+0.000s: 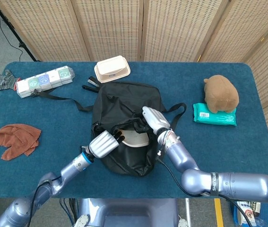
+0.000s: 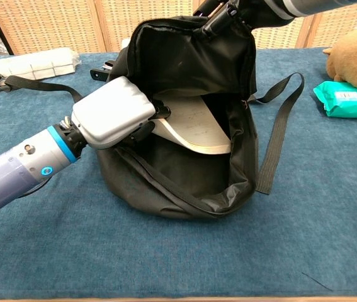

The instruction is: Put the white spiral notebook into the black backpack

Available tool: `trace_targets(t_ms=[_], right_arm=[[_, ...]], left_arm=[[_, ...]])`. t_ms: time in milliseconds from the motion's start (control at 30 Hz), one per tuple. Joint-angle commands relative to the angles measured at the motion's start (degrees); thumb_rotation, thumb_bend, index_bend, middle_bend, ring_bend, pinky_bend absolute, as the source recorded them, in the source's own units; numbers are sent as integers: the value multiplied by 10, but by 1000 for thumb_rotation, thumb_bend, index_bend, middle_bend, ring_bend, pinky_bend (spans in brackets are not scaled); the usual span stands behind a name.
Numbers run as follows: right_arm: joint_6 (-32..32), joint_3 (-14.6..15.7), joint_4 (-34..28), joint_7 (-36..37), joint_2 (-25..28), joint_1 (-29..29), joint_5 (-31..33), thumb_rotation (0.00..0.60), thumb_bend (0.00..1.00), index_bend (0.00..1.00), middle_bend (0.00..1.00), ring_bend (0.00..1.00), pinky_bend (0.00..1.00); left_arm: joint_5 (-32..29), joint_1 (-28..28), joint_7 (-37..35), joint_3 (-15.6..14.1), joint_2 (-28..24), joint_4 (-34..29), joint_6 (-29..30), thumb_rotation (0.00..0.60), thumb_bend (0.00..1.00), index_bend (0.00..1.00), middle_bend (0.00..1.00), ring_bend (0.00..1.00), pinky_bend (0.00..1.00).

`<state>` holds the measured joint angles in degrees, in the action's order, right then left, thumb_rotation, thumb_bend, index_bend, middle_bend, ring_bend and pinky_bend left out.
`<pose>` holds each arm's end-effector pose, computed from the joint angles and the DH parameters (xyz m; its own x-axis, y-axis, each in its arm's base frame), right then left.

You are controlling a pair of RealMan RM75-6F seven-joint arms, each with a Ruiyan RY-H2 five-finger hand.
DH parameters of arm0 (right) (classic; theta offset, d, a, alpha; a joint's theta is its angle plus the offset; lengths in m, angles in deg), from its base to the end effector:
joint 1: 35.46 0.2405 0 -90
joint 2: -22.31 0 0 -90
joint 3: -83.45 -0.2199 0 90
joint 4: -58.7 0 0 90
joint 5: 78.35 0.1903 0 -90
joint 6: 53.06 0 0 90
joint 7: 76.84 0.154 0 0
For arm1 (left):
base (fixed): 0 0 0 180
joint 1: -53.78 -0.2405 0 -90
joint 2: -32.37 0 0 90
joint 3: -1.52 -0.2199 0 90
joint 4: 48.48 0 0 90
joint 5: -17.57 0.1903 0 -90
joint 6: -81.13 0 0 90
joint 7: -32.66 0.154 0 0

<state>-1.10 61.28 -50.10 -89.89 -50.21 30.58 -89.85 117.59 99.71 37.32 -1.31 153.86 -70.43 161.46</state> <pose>-0.0001 -0.3418 0.0491 -0.1186 -0.5321 0.8384 -0.9848 -0.0450 -0.1678 -0.0990 0.3095 -0.0699 0.5885 -0.3726 0.7176 0.3427 -0.6889 -0.6387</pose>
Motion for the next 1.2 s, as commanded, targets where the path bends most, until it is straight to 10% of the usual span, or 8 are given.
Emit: trace_targets(t_ms=[33, 433, 667, 1000, 1200], right_arm=[[1, 3, -7, -1, 5, -1, 0, 600, 610, 577, 539, 422, 635], [-6, 11, -16, 12, 17, -10, -9, 600, 610, 577, 539, 422, 635], [-3, 16, -9, 12, 17, -11, -17, 600, 611, 577, 540, 422, 635], [2, 28, 24, 11, 8, -16, -24, 600, 610, 578, 540, 423, 635], [6, 34, 42, 9, 6, -21, -25, 600, 611, 579, 540, 423, 635]], left_arm=[[-11, 7, 4, 9, 10, 12, -11, 600, 668, 898, 688, 514, 560], [-32, 8, 3, 15, 14, 15, -48, 600, 654, 854, 612, 433, 560], [-42, 1, -12, 13, -13, -40, -79, 600, 611, 362, 209, 157, 474], [-22, -13, -101, -11, -119, -200, -46, 600, 118, 129, 56, 41, 450], [-2, -27, -152, -19, -187, -293, 8, 600, 106, 129, 55, 41, 449]])
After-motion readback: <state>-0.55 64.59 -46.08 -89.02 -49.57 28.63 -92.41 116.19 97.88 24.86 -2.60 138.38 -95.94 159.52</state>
